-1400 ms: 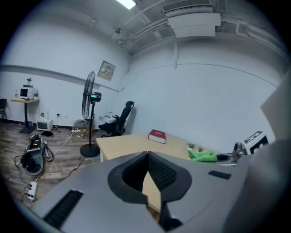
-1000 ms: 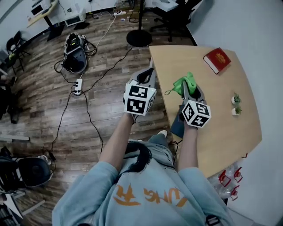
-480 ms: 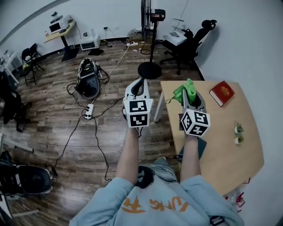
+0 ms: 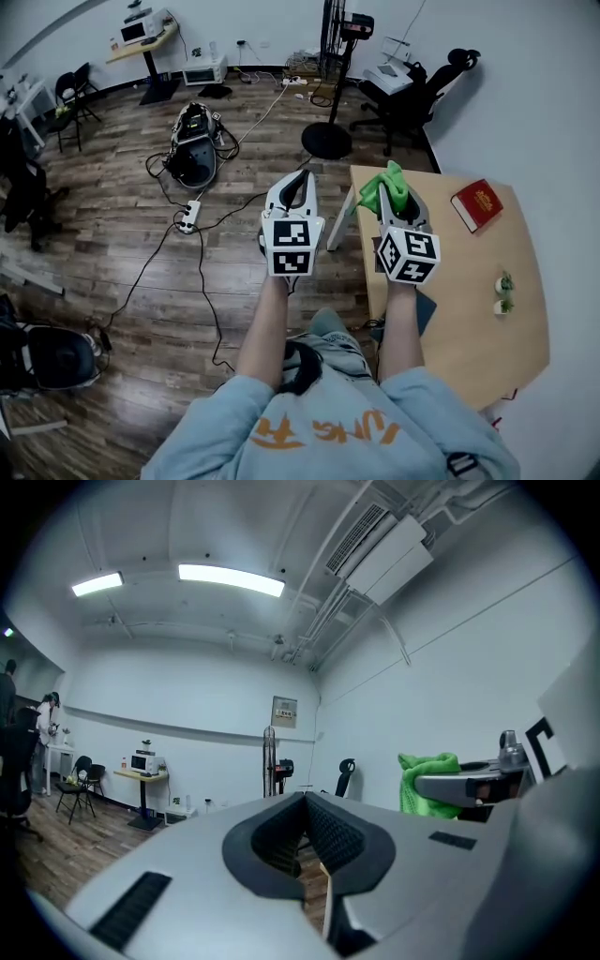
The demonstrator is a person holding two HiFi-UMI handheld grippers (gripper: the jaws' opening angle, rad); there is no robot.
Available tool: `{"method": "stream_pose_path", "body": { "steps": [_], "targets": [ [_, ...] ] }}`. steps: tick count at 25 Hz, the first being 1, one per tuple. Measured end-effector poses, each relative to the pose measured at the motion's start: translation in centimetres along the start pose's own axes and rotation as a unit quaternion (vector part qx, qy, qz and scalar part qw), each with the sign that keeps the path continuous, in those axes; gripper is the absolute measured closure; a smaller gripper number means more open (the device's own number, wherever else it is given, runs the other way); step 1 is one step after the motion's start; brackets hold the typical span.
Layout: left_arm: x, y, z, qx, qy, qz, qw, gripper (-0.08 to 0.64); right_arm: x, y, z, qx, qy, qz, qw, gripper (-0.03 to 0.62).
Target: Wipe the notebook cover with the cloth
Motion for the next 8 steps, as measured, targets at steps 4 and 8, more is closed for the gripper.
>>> {"method": "stream_pose_path", "body": {
  "steps": [4, 8],
  "targets": [
    [0.0, -1.8, -0.5, -0.022, 0.004, -0.013, 0.9997, 0.540, -0.2, -0.7, -0.3, -0.012, 0.012, -0.010, 1.000, 0.451],
    [0.3, -2.9, -0.6, -0.029, 0.006, -0.019, 0.9994, 0.541, -0.4, -1.2, 0.2, -0.016, 0.011, -0.013, 1.000, 0.451]
  ]
}}
Point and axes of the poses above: the fingertips, and each gripper's own axes: x forward along the fingers, z to its right, y out of its top, the point moved 7 cm from there along -x, backward along the fingers, and after that the axes turned 3 degrees about x, right-handed, at the moved point
